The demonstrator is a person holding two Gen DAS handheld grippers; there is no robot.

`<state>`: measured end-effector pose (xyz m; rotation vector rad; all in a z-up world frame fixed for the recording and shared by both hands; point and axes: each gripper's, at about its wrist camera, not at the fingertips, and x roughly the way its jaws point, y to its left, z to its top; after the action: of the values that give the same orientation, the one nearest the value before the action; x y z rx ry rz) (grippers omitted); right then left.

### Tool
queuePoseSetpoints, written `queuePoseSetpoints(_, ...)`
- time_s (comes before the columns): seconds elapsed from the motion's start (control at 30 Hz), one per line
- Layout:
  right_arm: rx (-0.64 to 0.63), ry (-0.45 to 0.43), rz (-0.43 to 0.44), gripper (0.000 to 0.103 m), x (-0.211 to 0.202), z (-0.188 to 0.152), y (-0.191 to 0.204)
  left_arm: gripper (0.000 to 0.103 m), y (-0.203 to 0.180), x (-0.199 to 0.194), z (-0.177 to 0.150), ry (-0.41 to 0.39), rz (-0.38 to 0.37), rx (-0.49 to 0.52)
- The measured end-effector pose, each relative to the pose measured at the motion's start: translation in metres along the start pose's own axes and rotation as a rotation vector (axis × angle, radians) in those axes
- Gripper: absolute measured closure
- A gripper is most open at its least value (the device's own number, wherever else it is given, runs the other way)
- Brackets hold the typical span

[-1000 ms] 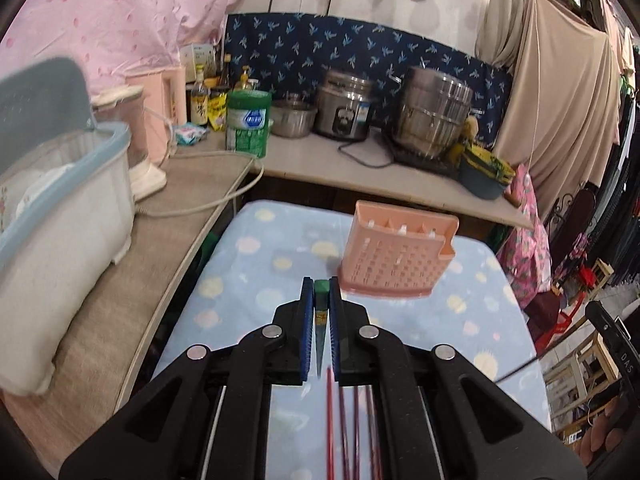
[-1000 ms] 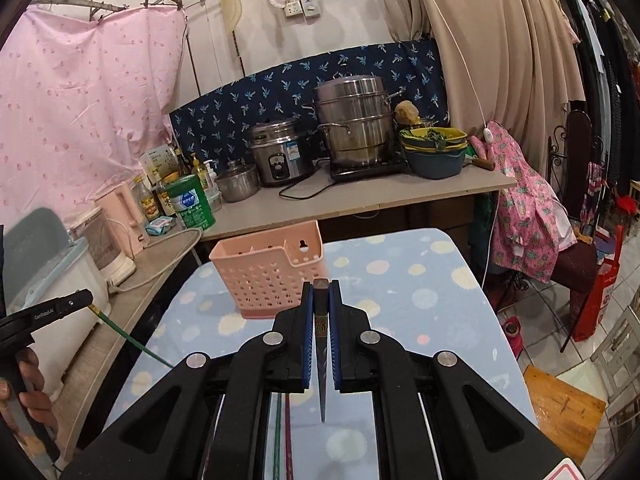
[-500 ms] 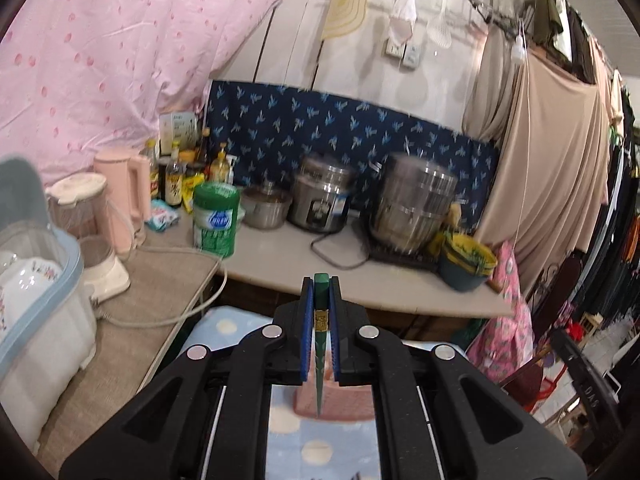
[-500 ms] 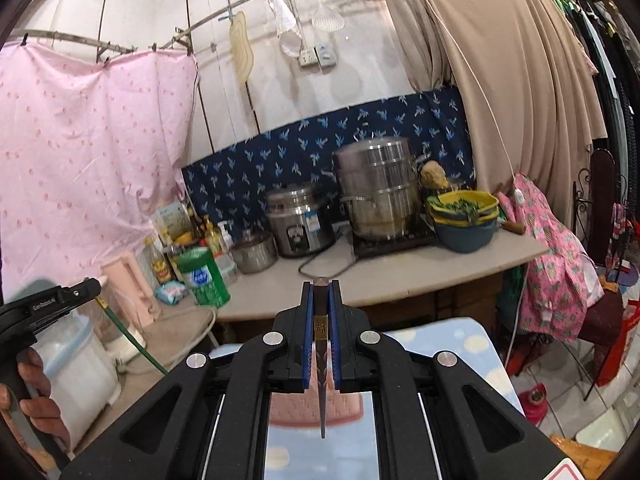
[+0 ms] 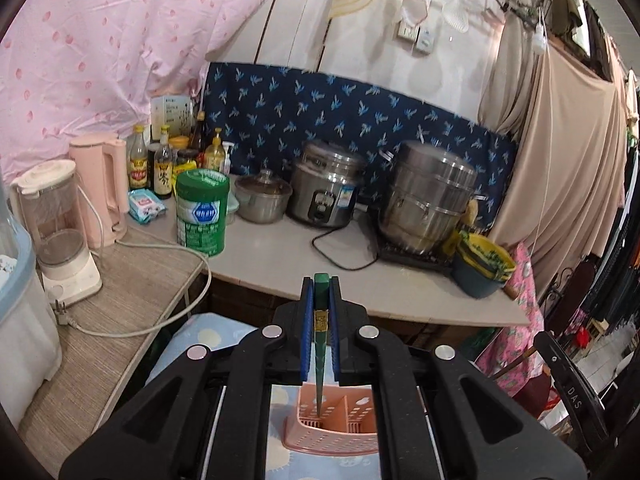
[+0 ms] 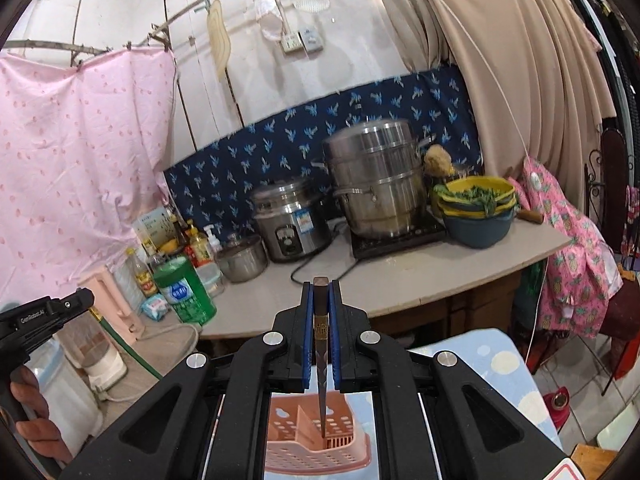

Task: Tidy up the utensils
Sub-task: 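Lift both held chopsticks and lower them into the pink basket, then open both grippers to release the chopsticks in the basket, then withdraw both grippers from the basket back toward the chopsticks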

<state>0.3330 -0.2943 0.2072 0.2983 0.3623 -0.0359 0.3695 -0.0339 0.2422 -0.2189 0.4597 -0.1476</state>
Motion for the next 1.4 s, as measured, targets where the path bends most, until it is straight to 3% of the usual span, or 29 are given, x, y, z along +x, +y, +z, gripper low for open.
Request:
queuePoseSetpoints(0.27, -0.019, 0.074, -0.033, 0.095, 0.024, -0.032, -0.009, 0.096, 0.016, 0.030, -0.028, 0.059, 0.048, -0.003)
queuePoseSetpoints(0.33, -0.017, 0.061, -0.043, 0.086, 0.019, -0.034, -0.011, 0.095, 0.019, 0.031, -0.031, 0.057, 0.060, -0.003)
queuePoseSetpoints(0.37, -0.011, 0.052, -0.045, 0.082, 0.015, -0.034, -0.012, 0.090, 0.021, 0.030, -0.033, 0.060, 0.064, -0.007)
queuePoseSetpoints(0.4, -0.004, 0.045, -0.043, 0.076, 0.010, -0.034, -0.014, 0.078, 0.022, 0.028, -0.034, 0.064, 0.060, -0.013)
queuePoseSetpoints(0.47, 0.004, 0.034, -0.033, 0.074, -0.001, -0.033, -0.016, 0.055, 0.027, 0.020, -0.037, 0.052, 0.067, -0.024)
queuePoseSetpoints(0.5, 0.003, 0.032, -0.032, 0.073, -0.005, -0.032, -0.016, 0.050, 0.028, 0.016, -0.039, 0.039, 0.070, -0.025)
queuePoseSetpoints(0.87, 0.013, 0.049, 0.018, 0.065, -0.080, -0.058, -0.011, 0.049, 0.038, -0.046, -0.077, 0.068, 0.082, 0.039)
queuePoseSetpoints(1.13, -0.070, 0.102, -0.020, 0.064, -0.134, -0.112, 0.003, 0.049, 0.044, -0.096, -0.127, 0.096, 0.105, 0.095)
queuePoseSetpoints(1.4, -0.096, 0.181, -0.027, 0.064, -0.173, -0.168, 0.005, 0.049, 0.056, -0.126, -0.184, 0.178, 0.129, 0.110)
